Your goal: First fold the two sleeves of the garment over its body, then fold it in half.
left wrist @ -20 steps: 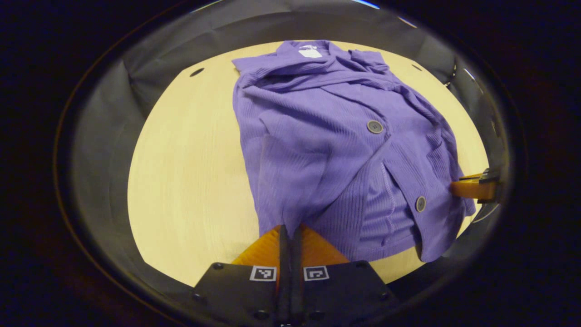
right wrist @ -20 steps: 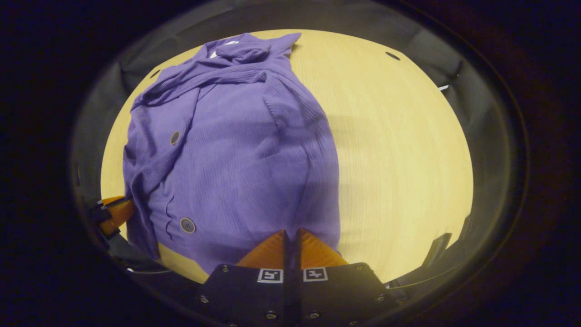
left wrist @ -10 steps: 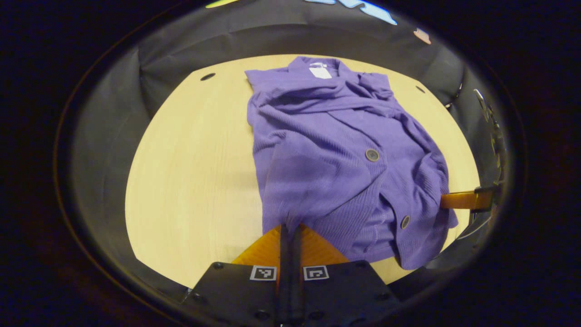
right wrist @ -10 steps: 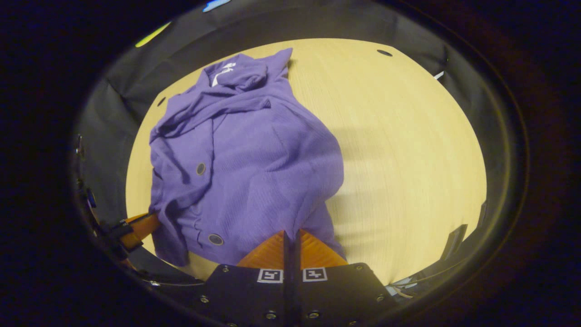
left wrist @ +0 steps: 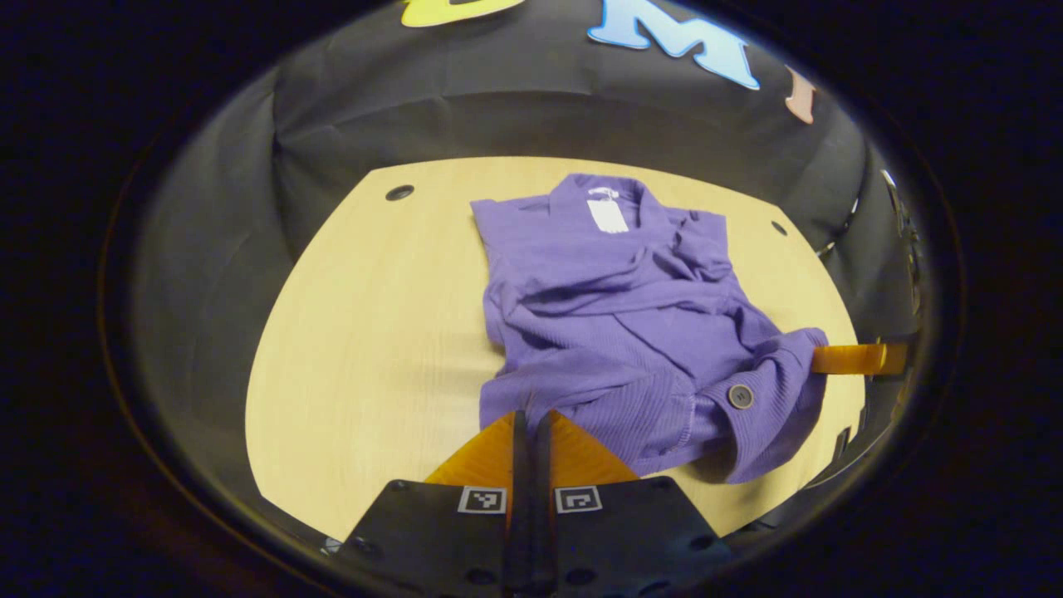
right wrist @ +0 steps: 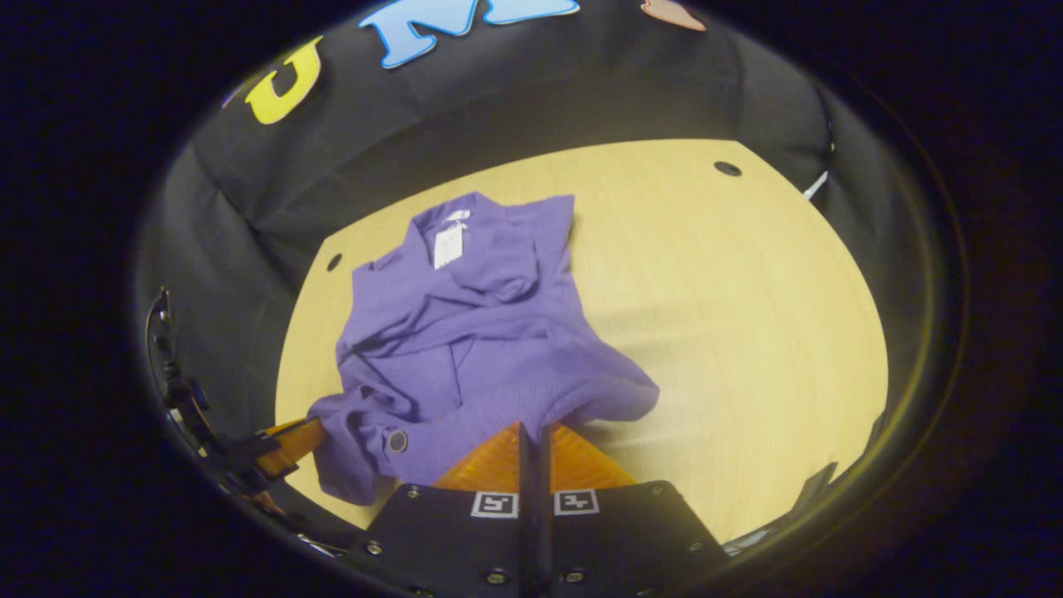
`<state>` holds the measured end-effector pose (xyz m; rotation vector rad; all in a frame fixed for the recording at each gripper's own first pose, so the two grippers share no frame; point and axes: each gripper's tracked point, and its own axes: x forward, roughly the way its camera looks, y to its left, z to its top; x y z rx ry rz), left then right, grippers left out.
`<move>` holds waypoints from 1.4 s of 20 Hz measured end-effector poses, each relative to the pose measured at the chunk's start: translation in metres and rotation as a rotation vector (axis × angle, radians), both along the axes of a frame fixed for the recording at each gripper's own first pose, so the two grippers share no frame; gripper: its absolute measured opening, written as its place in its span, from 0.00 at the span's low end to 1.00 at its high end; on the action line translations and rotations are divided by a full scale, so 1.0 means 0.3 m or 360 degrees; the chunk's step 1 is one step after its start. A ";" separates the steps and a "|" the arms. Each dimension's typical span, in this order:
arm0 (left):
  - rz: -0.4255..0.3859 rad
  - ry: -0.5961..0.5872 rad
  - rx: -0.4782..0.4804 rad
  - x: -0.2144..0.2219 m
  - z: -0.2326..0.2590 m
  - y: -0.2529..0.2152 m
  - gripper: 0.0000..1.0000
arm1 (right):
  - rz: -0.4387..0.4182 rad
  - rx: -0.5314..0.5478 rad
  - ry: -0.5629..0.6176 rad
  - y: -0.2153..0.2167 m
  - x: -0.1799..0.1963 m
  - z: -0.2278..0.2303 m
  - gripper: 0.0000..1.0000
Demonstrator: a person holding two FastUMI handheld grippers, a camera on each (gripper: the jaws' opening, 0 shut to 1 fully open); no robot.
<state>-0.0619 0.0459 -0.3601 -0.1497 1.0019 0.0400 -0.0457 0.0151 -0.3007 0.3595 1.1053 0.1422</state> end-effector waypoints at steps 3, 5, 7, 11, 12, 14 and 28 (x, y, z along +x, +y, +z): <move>0.0073 -0.0056 -0.0045 0.120 0.042 0.028 0.07 | -0.0022 0.0019 -0.0065 0.005 0.106 0.037 0.01; 0.0076 -0.0087 -0.0042 0.194 0.048 0.044 0.07 | -0.0030 0.0029 -0.0098 0.006 0.176 0.053 0.01; 0.0059 -0.0126 -0.0025 0.269 0.071 0.059 0.06 | -0.0034 0.0032 -0.0130 0.003 0.248 0.069 0.01; 0.0030 -0.0226 0.0041 0.426 0.121 0.103 0.07 | -0.0050 0.0034 -0.0198 0.000 0.406 0.093 0.01; 0.0029 -0.0247 0.0048 0.467 0.136 0.113 0.06 | -0.0054 0.0041 -0.0210 0.005 0.442 0.097 0.01; 0.0037 -0.0270 0.0049 0.545 0.137 0.125 0.07 | -0.0056 0.0052 -0.0235 0.019 0.510 0.101 0.01; -0.0101 -0.0340 0.0064 0.968 -0.021 0.049 0.06 | -0.0170 0.0009 -0.0311 0.017 0.980 -0.054 0.01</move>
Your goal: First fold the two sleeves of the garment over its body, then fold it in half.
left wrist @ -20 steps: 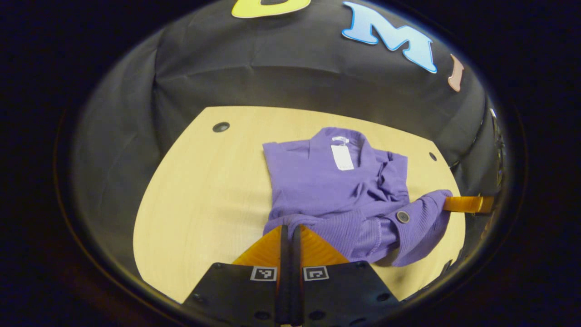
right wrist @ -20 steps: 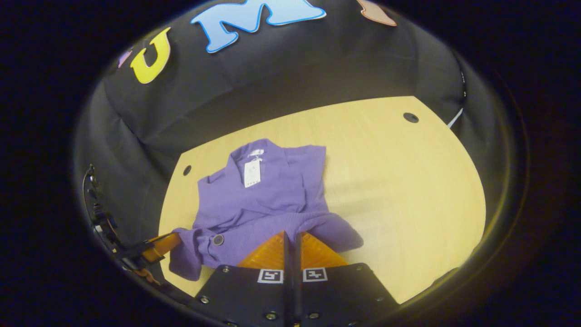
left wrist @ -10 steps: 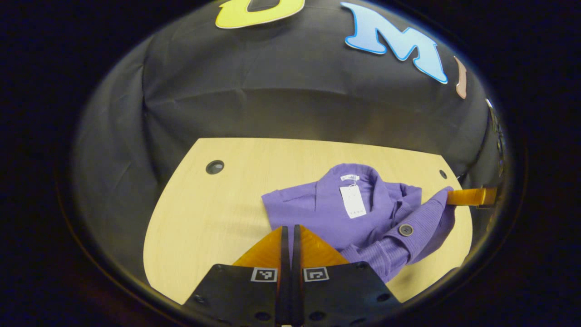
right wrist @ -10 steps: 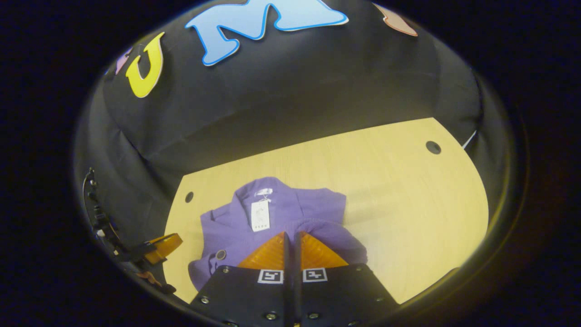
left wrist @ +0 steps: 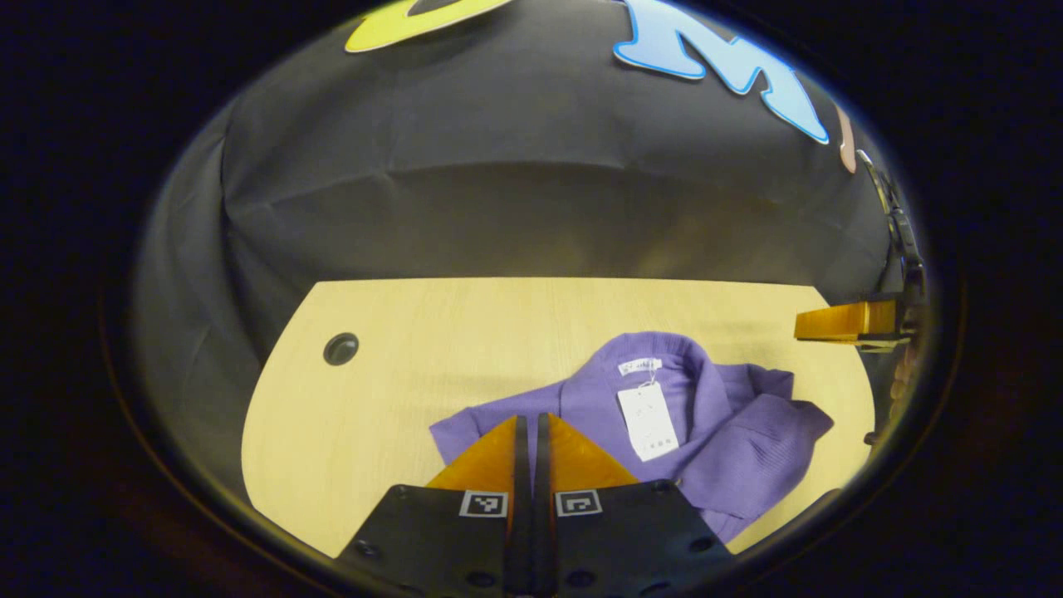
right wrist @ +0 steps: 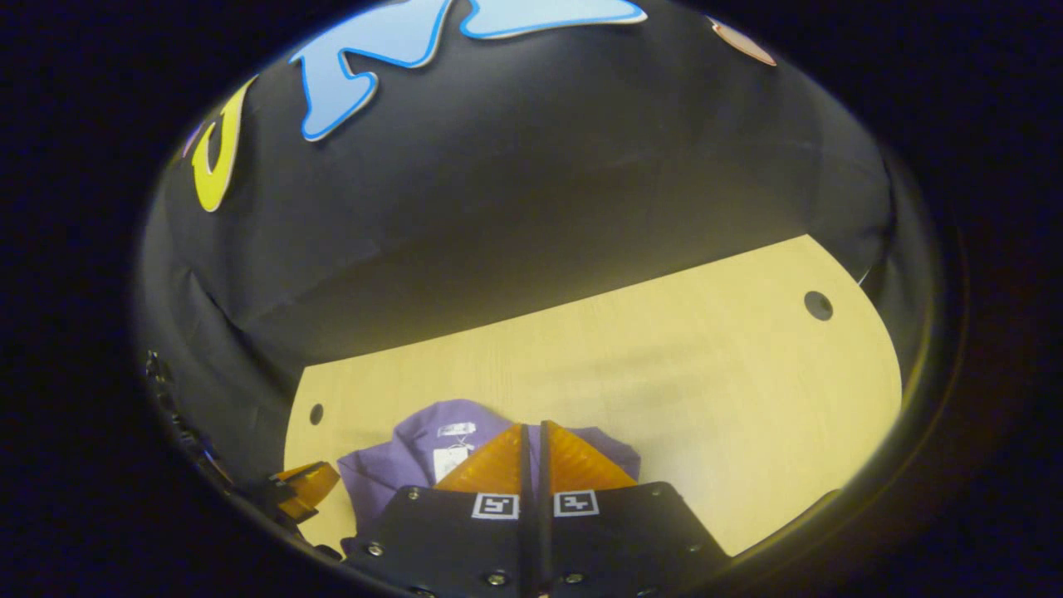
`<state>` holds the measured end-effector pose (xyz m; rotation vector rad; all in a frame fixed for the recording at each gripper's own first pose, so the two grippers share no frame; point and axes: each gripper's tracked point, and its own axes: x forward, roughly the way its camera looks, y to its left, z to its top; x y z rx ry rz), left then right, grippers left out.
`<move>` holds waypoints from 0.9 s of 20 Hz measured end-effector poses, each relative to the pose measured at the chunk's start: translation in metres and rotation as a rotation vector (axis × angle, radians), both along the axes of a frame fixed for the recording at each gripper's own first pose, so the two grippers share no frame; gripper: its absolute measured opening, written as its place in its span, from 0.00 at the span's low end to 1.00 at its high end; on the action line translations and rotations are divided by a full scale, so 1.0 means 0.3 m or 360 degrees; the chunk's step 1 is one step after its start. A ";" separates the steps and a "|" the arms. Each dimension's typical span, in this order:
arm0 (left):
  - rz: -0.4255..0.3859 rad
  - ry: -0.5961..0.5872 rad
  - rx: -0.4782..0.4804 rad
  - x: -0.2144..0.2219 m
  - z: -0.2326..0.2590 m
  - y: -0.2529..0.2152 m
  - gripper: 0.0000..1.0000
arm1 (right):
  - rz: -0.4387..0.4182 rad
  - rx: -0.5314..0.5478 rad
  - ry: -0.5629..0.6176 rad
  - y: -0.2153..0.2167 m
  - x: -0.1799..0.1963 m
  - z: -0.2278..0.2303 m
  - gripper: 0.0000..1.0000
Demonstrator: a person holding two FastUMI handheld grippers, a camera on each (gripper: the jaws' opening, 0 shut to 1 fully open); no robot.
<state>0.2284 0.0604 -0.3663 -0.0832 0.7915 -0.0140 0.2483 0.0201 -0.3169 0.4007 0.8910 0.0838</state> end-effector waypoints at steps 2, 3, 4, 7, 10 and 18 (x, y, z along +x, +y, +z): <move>-0.0013 0.0000 0.0002 0.035 -0.028 -0.010 0.06 | 0.0038 -0.0059 0.0042 -0.010 -0.007 -0.073 0.01; -0.0019 0.0001 0.0005 0.043 -0.041 -0.014 0.07 | 0.0063 -0.0085 0.0052 -0.008 -0.010 -0.098 0.01; -0.0022 0.0000 0.0001 0.049 -0.050 -0.018 0.07 | 0.0084 -0.0100 0.0053 -0.002 -0.016 -0.107 0.01; -0.0010 -0.0009 -0.0018 0.055 -0.052 -0.027 0.07 | 0.0117 -0.0116 0.0044 0.011 -0.016 -0.126 0.01; 0.0007 -0.0020 -0.0028 0.048 -0.030 -0.027 0.07 | 0.0137 -0.0111 0.0018 0.030 -0.024 -0.100 0.01; 0.0073 -0.0171 -0.0091 -0.026 0.202 -0.042 0.07 | 0.0161 -0.0132 -0.0183 0.018 -0.112 0.145 0.01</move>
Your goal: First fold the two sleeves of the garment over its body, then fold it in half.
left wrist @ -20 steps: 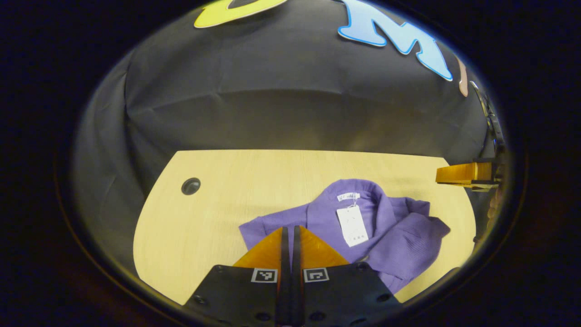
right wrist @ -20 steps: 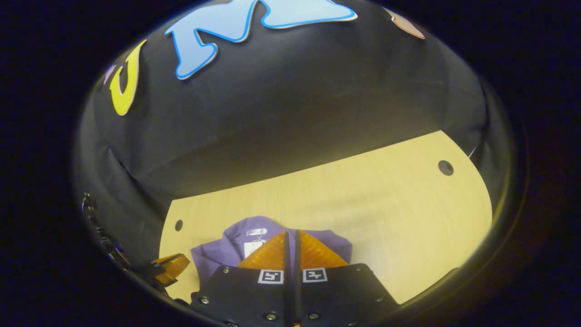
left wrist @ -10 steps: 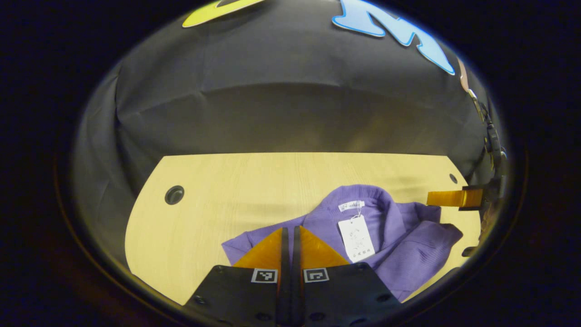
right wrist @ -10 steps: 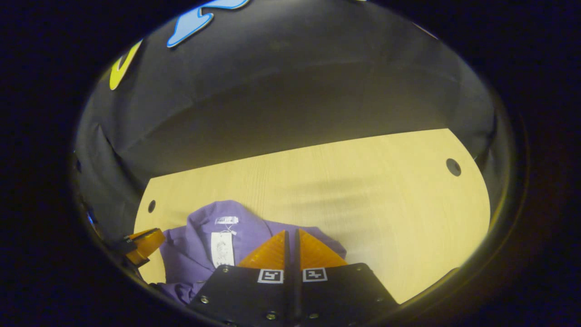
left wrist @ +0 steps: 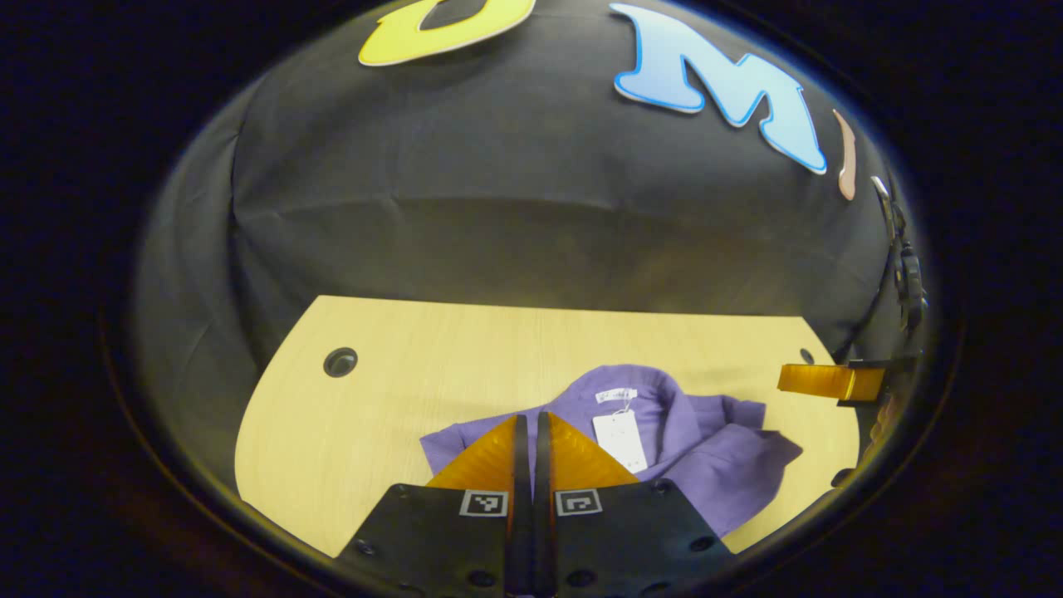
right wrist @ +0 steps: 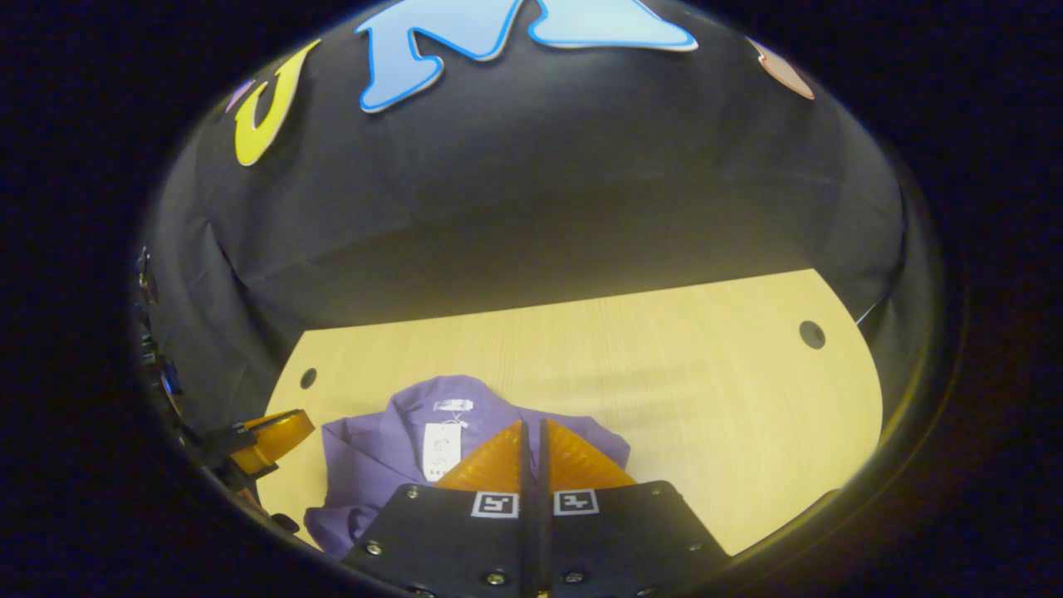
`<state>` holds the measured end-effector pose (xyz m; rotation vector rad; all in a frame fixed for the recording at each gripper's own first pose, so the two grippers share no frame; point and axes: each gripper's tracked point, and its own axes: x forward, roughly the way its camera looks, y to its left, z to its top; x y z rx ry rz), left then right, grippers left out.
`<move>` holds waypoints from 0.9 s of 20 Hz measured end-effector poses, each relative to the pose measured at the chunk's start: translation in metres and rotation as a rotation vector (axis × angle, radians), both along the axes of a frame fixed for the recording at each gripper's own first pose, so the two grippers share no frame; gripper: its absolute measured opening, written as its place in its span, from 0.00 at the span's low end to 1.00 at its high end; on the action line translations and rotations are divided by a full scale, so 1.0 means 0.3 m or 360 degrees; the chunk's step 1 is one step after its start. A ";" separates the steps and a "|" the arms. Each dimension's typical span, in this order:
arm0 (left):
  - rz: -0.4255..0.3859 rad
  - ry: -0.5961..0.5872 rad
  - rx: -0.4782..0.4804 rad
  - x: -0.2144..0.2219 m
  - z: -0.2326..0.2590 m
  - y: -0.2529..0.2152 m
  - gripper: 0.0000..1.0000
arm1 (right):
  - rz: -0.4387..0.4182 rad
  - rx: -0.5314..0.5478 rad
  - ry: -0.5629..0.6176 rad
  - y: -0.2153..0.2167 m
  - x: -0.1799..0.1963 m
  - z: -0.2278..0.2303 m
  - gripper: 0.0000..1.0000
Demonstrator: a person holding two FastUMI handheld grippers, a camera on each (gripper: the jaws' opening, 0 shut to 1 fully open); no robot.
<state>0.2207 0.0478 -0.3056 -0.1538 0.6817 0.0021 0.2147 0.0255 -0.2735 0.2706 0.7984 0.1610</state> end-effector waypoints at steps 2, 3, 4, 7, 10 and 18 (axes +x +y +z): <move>0.0010 -0.0070 -0.0006 -0.030 0.089 -0.006 0.07 | 0.0018 0.0015 -0.0073 0.002 -0.042 0.095 0.01; 0.0013 -0.0119 -0.0019 -0.044 0.141 -0.012 0.07 | 0.0026 0.0011 -0.0118 0.004 -0.062 0.143 0.01; 0.0018 -0.0173 -0.0027 -0.063 0.203 -0.015 0.07 | 0.0025 -0.0001 -0.0174 -0.002 -0.079 0.187 0.01; 0.0033 -0.0336 0.0000 -0.131 0.378 -0.016 0.06 | 0.0021 -0.0018 -0.0357 -0.016 -0.135 0.355 0.01; 0.0021 -0.0473 0.0058 -0.227 0.525 -0.031 0.06 | 0.0002 0.0013 -0.0504 -0.034 -0.206 0.505 0.01; 0.0036 -0.0837 0.0078 -0.461 0.912 -0.074 0.06 | -0.0056 0.0026 -0.0874 -0.107 -0.406 0.855 0.01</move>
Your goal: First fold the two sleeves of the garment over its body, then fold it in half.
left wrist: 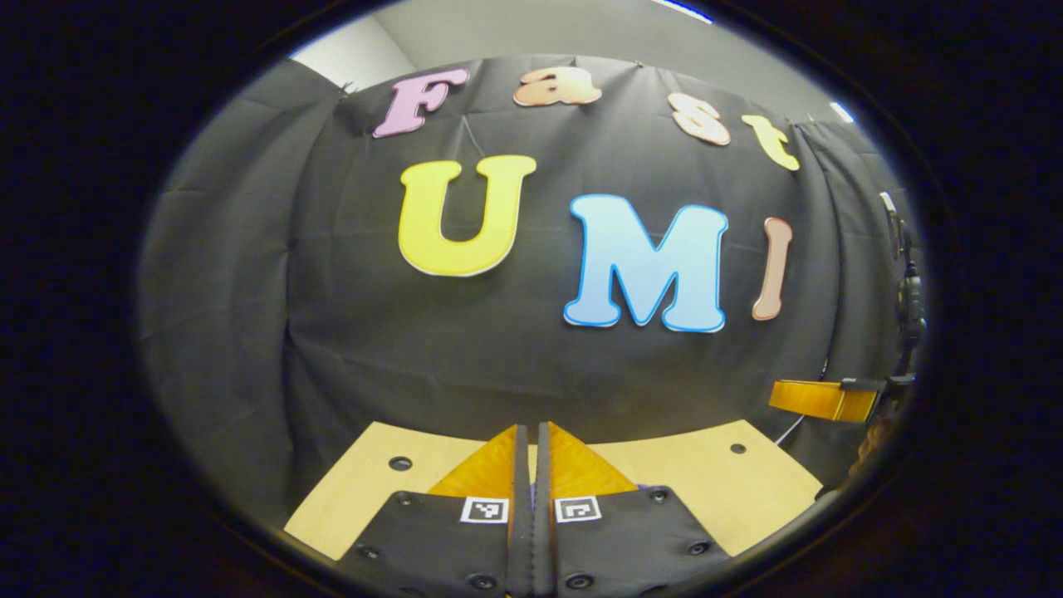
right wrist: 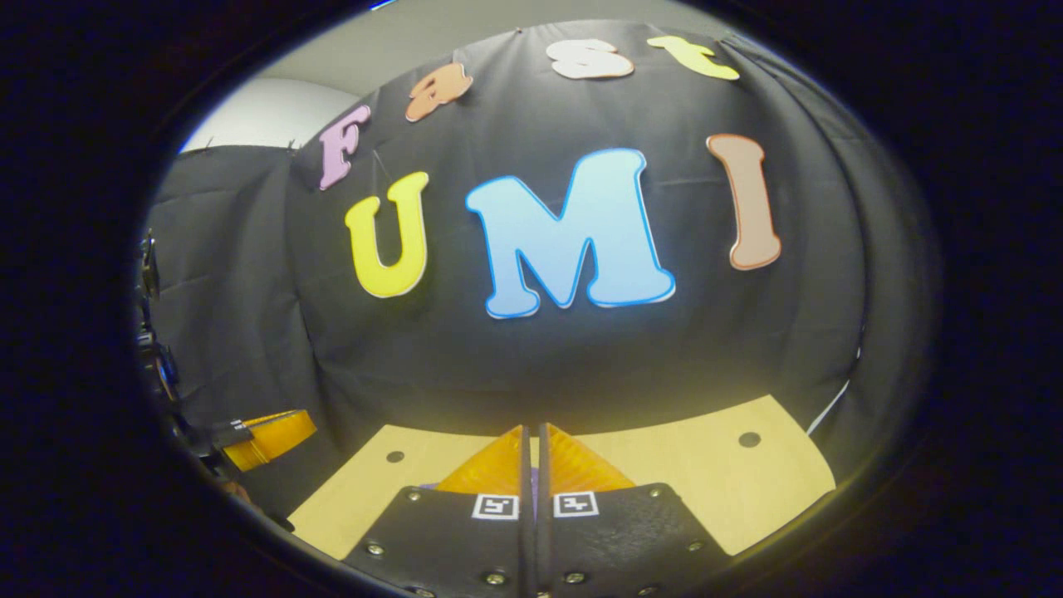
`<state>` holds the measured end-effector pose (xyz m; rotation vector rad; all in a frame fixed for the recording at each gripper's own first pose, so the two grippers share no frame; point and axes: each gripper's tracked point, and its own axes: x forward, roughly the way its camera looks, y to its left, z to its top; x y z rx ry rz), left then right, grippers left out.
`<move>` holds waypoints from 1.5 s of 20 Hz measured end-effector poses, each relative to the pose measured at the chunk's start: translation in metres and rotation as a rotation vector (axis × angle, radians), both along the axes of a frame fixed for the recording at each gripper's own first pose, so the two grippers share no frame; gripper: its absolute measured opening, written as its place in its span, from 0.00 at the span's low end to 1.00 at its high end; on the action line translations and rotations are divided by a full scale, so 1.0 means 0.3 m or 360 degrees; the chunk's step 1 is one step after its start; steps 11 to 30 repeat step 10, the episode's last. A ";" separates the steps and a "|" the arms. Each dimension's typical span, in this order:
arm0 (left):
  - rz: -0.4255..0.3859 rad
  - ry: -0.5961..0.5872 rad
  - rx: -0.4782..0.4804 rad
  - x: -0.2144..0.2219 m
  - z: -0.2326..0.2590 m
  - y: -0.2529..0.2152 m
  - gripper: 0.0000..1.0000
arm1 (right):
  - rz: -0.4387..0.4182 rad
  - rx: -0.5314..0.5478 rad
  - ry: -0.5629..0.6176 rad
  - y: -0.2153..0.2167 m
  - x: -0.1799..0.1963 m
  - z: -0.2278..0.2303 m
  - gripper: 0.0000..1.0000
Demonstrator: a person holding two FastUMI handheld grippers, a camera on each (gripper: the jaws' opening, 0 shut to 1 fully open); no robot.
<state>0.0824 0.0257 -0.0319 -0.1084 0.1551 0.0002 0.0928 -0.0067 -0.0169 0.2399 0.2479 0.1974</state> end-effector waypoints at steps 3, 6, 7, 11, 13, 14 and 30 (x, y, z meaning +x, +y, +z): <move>0.0005 -0.0083 0.0045 -0.078 0.083 -0.013 0.06 | -0.0029 0.0003 -0.0078 -0.010 -0.060 0.076 0.01; 0.0032 -0.0145 0.0062 -0.138 0.136 -0.009 0.06 | -0.0074 -0.0033 -0.0099 -0.028 -0.110 0.097 0.01; 0.0042 -0.0145 0.0050 -0.152 0.145 -0.006 0.06 | -0.0091 -0.0045 -0.0116 -0.030 -0.127 0.106 0.00; 0.0070 -0.0151 -0.0031 -0.180 0.147 0.018 0.06 | -0.0091 -0.0048 -0.0161 -0.024 -0.149 0.128 0.01; 0.0070 -0.0151 -0.0031 -0.180 0.147 0.018 0.06 | -0.0091 -0.0048 -0.0161 -0.024 -0.149 0.128 0.01; 0.0070 -0.0151 -0.0031 -0.180 0.147 0.018 0.06 | -0.0091 -0.0048 -0.0161 -0.024 -0.149 0.128 0.01; 0.0070 -0.0151 -0.0031 -0.180 0.147 0.018 0.06 | -0.0091 -0.0048 -0.0161 -0.024 -0.149 0.128 0.01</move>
